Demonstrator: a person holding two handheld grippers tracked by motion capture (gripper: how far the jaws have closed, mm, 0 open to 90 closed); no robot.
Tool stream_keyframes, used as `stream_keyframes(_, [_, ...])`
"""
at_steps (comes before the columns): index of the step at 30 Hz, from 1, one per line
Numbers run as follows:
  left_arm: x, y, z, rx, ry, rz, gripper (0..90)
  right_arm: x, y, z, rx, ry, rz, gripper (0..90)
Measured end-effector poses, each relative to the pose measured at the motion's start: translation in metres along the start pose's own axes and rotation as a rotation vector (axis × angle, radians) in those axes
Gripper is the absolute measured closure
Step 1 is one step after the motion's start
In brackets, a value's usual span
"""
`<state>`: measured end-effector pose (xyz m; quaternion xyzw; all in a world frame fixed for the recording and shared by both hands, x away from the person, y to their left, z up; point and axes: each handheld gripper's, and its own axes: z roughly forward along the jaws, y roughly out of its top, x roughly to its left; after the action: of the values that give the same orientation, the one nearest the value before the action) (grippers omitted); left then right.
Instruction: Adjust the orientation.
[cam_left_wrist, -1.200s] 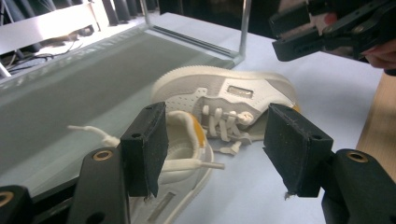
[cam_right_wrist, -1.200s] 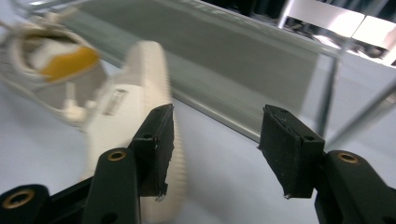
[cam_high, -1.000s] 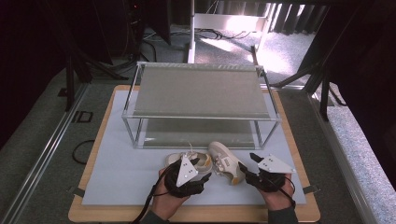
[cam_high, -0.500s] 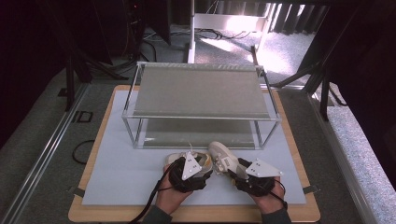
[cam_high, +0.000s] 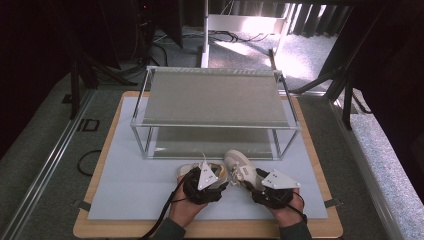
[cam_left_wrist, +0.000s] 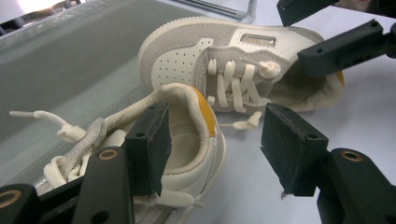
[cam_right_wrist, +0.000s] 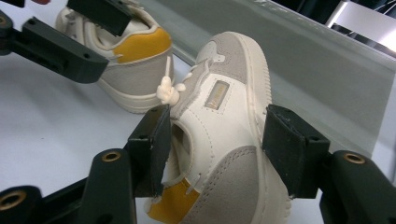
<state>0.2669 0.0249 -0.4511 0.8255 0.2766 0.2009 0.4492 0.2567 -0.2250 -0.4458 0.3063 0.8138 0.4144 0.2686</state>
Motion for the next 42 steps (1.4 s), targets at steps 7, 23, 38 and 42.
stream_keyframes(7, [-0.001, 0.000, 0.002, 0.005, 0.002, 0.003, 41.9, -0.015, -0.001, 0.002, 0.002, -0.004, 0.032, 48.2])
stream_keyframes(23, [-0.002, 0.004, 0.009, 0.025, 0.008, -0.007, 45.4, -0.040, -0.002, 0.000, -0.015, 0.039, 0.108, 63.1])
stream_keyframes(38, [0.001, 0.006, 0.016, 0.032, 0.017, -0.052, 52.3, -0.066, -0.006, 0.006, 0.013, -0.013, 0.218, 67.5])
stream_keyframes(42, [-0.001, 0.006, 0.016, 0.038, 0.048, -0.047, 55.3, -0.063, -0.008, 0.002, 0.002, -0.023, 0.223, 57.3])
